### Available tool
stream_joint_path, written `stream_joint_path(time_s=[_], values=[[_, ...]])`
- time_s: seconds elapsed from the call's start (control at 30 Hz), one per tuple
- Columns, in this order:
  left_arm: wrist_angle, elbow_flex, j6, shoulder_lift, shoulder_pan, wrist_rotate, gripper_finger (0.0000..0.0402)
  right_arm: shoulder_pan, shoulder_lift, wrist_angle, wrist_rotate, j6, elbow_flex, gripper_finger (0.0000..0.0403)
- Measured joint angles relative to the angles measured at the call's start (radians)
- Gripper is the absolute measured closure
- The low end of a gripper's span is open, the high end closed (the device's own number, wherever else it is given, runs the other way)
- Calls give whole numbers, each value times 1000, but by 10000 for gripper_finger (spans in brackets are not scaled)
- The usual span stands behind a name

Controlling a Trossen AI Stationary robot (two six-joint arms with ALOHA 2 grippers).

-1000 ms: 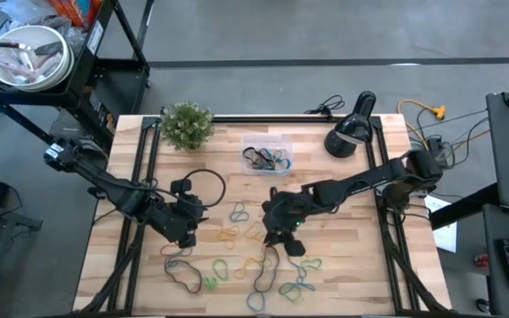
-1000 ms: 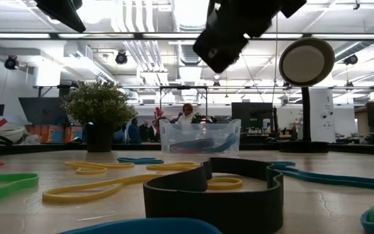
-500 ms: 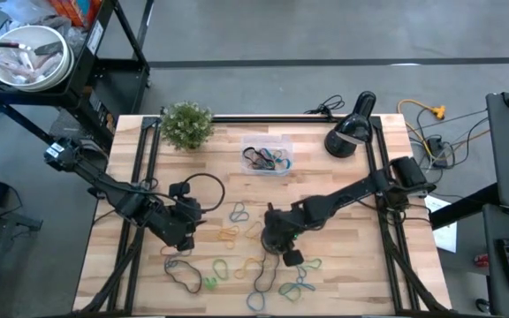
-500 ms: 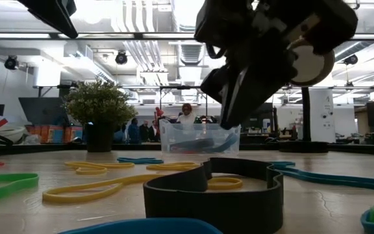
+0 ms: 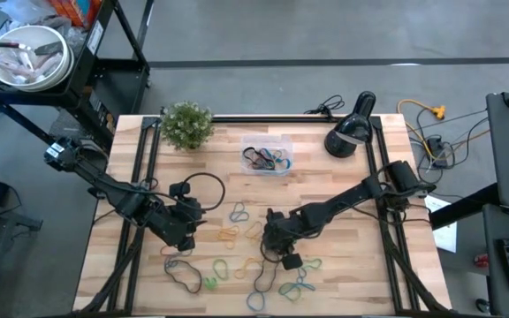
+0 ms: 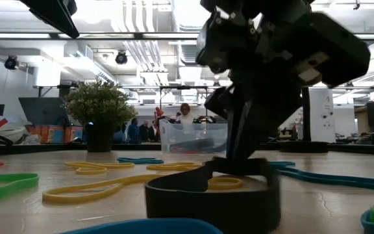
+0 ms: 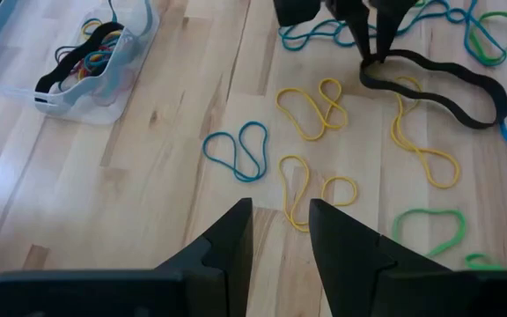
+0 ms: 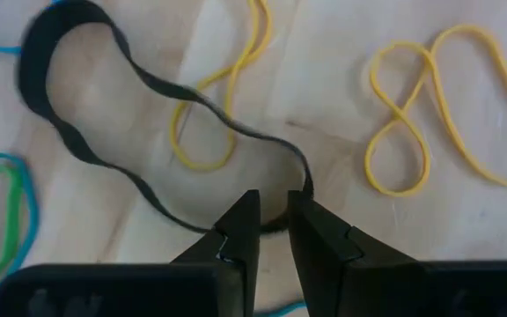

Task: Pick and place rubber bands into bin
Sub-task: Put the black rubberband into the transparent bin

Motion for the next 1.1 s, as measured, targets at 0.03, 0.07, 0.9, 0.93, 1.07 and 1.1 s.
stream_joint_path(time_s=[0.03, 0.07, 0.9, 0.93, 1.07, 1.1], values=[[0, 0, 0, 0, 0, 0, 304, 0, 6, 0, 0, 6, 1, 346], [1, 0, 0, 0, 0, 0, 304, 0, 11, 2, 2, 17, 3, 346], [19, -11, -1, 0, 0, 19, 304, 14, 7, 1, 71, 27, 17, 346], [18, -12, -1, 0, 0, 20, 304, 14, 9, 1, 71, 27, 17, 346], [22, -12, -2, 0, 0, 20, 304, 14, 10, -1, 90, 34, 16, 346], [26, -12, -2, 0, 0, 20, 304, 14, 8, -1, 90, 38, 16, 346]])
